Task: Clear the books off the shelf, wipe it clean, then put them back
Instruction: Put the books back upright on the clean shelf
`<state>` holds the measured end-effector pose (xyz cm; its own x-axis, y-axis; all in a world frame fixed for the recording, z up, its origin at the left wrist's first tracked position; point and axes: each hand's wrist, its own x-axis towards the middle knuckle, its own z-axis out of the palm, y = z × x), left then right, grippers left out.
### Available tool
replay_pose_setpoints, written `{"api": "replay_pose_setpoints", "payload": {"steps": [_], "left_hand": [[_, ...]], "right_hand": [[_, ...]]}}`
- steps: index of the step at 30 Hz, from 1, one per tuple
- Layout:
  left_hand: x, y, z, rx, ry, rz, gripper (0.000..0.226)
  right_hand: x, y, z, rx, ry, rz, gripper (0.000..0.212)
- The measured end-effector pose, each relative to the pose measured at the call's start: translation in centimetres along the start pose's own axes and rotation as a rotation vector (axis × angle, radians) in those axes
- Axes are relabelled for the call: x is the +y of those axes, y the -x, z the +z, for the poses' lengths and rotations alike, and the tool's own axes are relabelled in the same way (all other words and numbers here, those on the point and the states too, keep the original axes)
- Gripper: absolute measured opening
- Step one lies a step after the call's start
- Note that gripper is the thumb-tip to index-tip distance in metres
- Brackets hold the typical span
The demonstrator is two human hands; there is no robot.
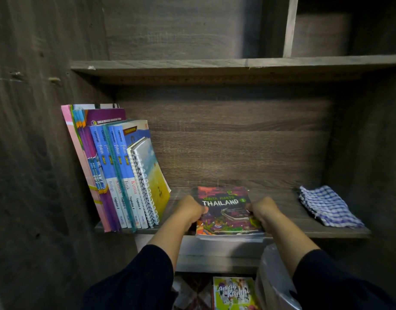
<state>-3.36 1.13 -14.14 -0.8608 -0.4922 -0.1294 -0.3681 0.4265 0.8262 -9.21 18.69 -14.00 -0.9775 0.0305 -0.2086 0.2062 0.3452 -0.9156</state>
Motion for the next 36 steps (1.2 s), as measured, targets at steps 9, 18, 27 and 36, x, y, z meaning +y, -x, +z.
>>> {"api": "replay_pose_setpoints", "payload": {"steps": [9, 18, 27, 36], "left_hand": [[-0.2, -1.2, 0.3, 0.019, 0.239, -0.075, 0.018], [0.5, -0.4, 0.3, -0.128, 0.467, -0.146, 0.017], [0.9, -0.7, 0.1, -0.205, 0.552, -0.068, 0.009], [1.9, -0.5, -0.9, -0.117, 0.746, 0.303, 0.046]], "right_hand": [[0.6, -1.3, 0.7, 0.068, -0.035, 0.02, 0.017], [0.2, -0.4, 0.1, 0.088, -0.033, -0.006, 0.022], [0.0, -0.5, -0.5, 0.021, -0.228, -0.067, 0.014], [-1.7, -0.5, -0.2, -0.025, -0.786, -0.343, 0.033]]}}
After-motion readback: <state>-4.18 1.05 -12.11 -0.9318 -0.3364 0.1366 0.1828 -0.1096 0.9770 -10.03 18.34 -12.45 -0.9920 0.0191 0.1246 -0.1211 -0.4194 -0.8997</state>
